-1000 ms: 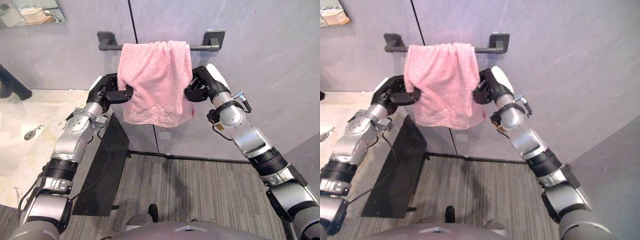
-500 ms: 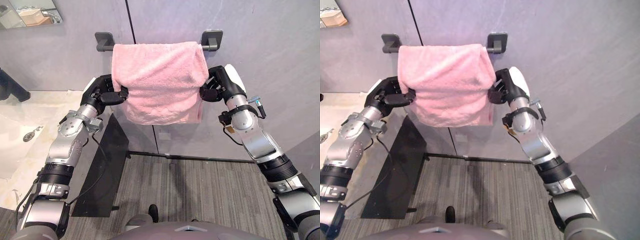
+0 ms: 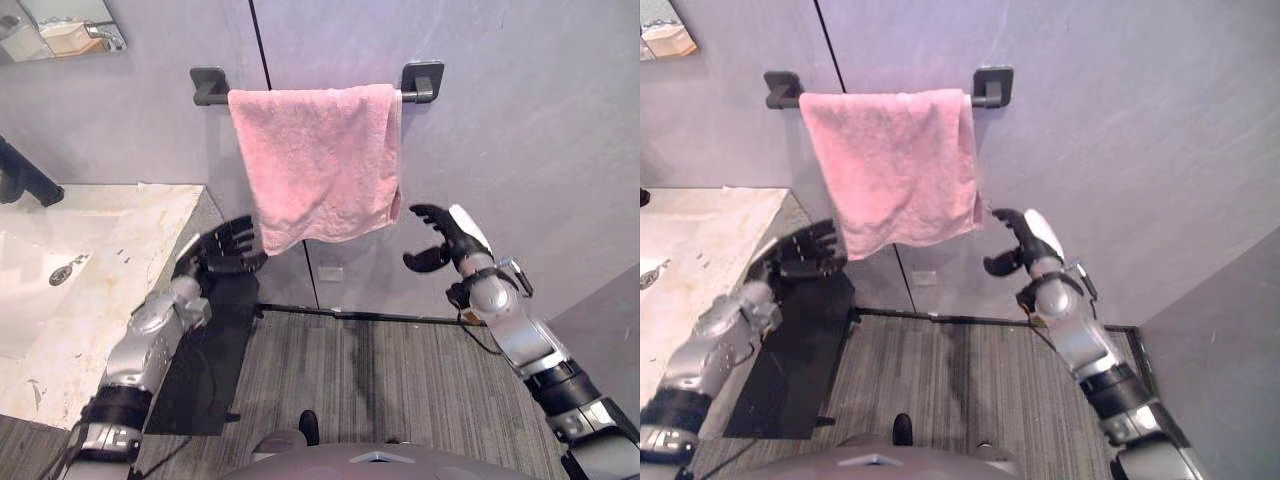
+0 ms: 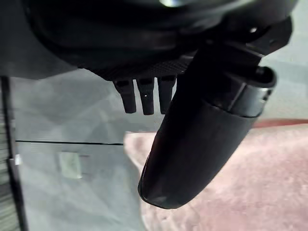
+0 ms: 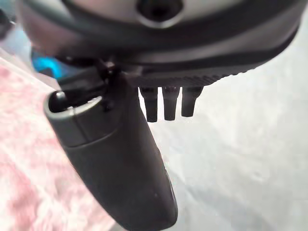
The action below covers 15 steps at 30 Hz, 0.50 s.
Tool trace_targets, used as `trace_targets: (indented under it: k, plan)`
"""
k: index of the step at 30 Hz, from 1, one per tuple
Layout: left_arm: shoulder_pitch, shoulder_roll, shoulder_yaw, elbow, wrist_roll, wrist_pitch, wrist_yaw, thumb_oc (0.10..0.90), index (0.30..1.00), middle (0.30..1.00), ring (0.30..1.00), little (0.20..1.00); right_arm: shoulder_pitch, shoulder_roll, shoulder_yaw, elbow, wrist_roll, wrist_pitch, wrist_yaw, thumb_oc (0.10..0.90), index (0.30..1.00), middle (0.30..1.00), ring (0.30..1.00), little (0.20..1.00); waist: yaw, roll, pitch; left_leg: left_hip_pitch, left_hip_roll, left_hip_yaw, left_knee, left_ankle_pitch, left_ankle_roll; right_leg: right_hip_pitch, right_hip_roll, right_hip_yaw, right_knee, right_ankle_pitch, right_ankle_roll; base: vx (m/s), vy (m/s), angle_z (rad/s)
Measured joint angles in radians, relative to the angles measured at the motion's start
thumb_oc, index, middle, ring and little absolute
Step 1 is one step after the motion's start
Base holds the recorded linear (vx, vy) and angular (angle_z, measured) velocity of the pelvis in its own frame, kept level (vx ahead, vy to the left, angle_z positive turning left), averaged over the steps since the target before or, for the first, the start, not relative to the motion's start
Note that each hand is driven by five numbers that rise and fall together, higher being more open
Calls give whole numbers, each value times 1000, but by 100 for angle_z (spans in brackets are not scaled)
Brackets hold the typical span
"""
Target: Organize the bathroom.
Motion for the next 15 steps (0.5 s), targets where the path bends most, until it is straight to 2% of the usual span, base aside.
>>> trace_targets:
  k: [9, 15]
  plan:
    - [152, -68, 71, 34, 4, 2, -45, 800, 900, 900, 900, 900, 159, 26, -48, 13, -8, -41, 3, 800, 900, 900, 900, 900, 13, 0, -2, -4, 1, 1, 0, 0, -1, -2, 1, 0, -5, 1, 2, -67, -43, 0]
    - [306, -225, 121, 194, 8, 17, -74, 800, 900, 900, 900, 900, 287, 102, -67, 215, -85, -82, 54, 800, 900, 900, 900, 900, 28, -13, -26, -21, 1, -1, 0, 1, -1, -14, 3, -3, -11, 1, 2, -109, -70, 1]
